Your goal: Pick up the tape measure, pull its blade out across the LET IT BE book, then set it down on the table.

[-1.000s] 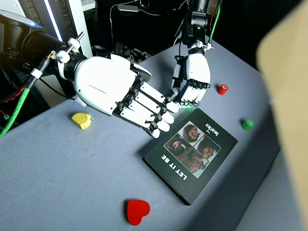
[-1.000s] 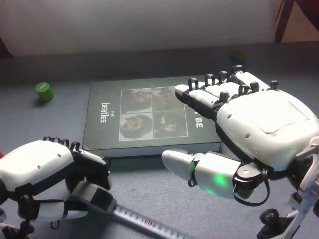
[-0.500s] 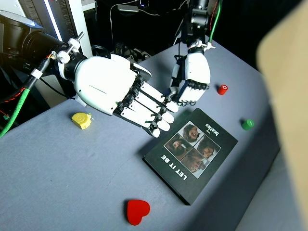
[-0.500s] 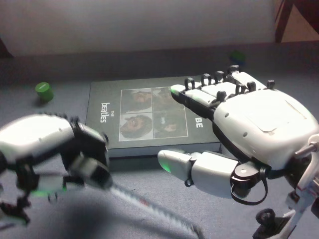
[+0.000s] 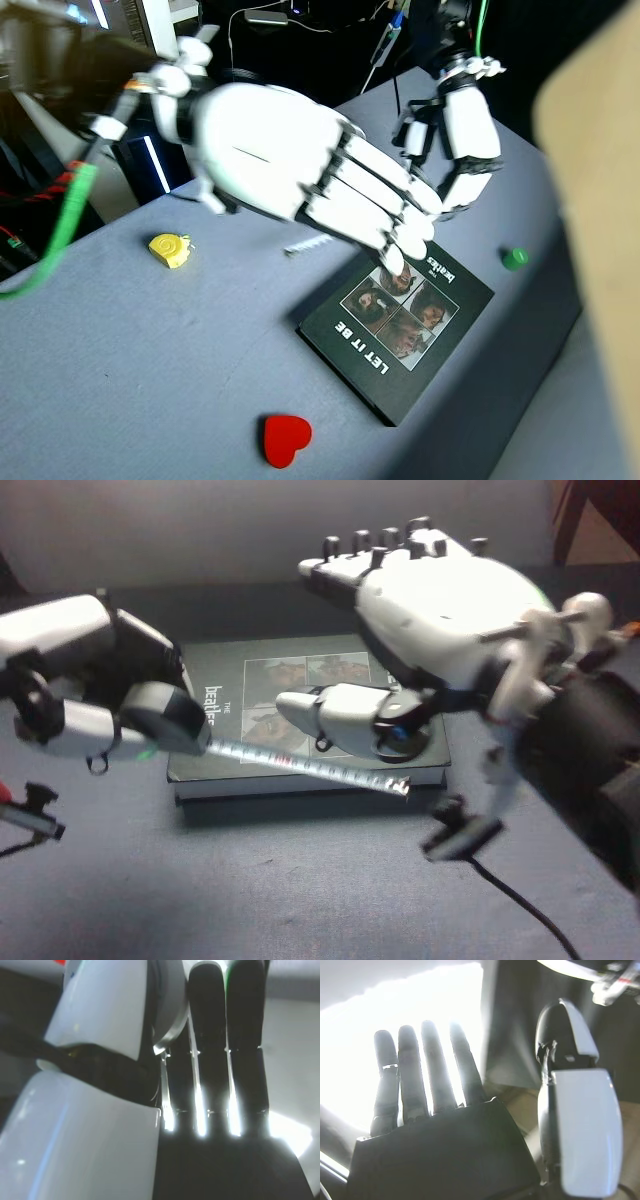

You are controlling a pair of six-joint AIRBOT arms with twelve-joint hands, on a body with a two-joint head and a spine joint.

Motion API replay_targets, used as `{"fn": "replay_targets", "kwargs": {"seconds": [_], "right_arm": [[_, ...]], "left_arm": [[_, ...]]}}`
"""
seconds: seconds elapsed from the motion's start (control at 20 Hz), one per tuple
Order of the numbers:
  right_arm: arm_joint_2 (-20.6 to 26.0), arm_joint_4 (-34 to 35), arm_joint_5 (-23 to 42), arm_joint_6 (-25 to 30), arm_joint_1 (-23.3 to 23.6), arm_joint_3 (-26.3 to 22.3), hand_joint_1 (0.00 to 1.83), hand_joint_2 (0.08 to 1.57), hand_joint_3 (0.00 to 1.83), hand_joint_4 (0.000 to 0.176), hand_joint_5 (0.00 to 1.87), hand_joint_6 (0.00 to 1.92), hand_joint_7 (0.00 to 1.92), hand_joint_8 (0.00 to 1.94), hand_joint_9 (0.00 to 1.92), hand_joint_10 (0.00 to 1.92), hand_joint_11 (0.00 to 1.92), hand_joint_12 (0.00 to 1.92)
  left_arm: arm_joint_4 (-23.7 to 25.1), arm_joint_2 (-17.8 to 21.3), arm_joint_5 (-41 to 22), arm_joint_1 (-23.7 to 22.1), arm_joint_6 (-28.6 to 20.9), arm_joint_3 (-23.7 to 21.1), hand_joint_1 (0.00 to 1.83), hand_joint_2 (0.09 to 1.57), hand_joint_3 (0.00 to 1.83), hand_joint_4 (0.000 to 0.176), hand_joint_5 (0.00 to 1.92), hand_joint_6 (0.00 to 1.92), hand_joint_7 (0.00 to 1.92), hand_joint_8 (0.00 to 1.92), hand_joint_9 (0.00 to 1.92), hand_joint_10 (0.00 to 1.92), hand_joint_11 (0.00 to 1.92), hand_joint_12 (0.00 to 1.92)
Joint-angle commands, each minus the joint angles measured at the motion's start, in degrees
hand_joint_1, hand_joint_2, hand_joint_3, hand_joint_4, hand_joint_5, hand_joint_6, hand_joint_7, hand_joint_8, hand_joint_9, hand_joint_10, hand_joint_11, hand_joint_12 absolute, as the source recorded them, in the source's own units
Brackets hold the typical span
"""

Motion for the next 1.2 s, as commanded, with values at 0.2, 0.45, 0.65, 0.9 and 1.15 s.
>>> {"fn": "replay_targets", "kwargs": {"seconds": [0.2, 0.45, 0.65, 0.9, 1.15], "right_arm": [[-2.8, -4.5, -5.4, 0.5, 1.0, 2.0, 0.96, 1.11, 0.00, 0.000, 0.53, 0.03, 0.47, 0.01, 0.41, 0.03, 0.00, 1.17], [-6.1, 3.5, -4.6, -1.4, 3.5, 7.1, 1.03, 1.13, 0.00, 0.000, 0.60, 0.02, 0.60, 0.02, 0.52, 0.05, 0.06, 1.21], [-6.9, 7.3, -3.8, -2.3, 4.7, 8.0, 1.05, 1.15, 0.01, 0.000, 0.66, 0.02, 0.67, 0.02, 0.59, 0.06, 0.09, 1.20], [-7.0, 11.0, -3.1, -4.6, 5.2, 7.8, 1.05, 1.17, 0.01, 0.000, 0.68, 0.02, 0.69, 0.03, 0.62, 0.06, 0.14, 1.20], [-6.5, 11.4, -4.4, -5.2, 4.8, 4.8, 1.05, 1.17, 0.00, 0.000, 0.69, 0.02, 0.70, 0.02, 0.63, 0.06, 0.15, 1.20]], "left_arm": [[-16.8, 0.4, -1.7, -6.6, 13.3, 0.3, 1.50, 1.07, 0.00, 0.000, 0.92, 0.94, 1.17, 0.46, 1.04, 0.93, 0.89, 1.43], [-28.6, 0.5, 1.7, -10.1, 24.8, 0.6, 1.49, 1.07, 0.00, 0.000, 0.91, 0.94, 1.18, 0.44, 1.03, 0.94, 0.90, 1.43], [-28.8, 0.8, 4.0, -10.0, 25.2, 1.1, 1.49, 1.07, 0.00, 0.000, 0.91, 0.95, 1.18, 0.44, 1.02, 0.94, 0.90, 1.43], [-28.8, 0.8, 5.5, -10.0, 25.0, 1.8, 1.50, 1.06, 0.00, 0.000, 0.94, 0.92, 1.19, 0.41, 1.05, 0.91, 0.91, 1.41], [-28.8, 0.7, 6.7, -10.3, 25.4, 2.7, 1.50, 1.05, 0.00, 0.000, 0.95, 0.90, 1.20, 0.38, 1.06, 0.89, 0.95, 1.38]]}}
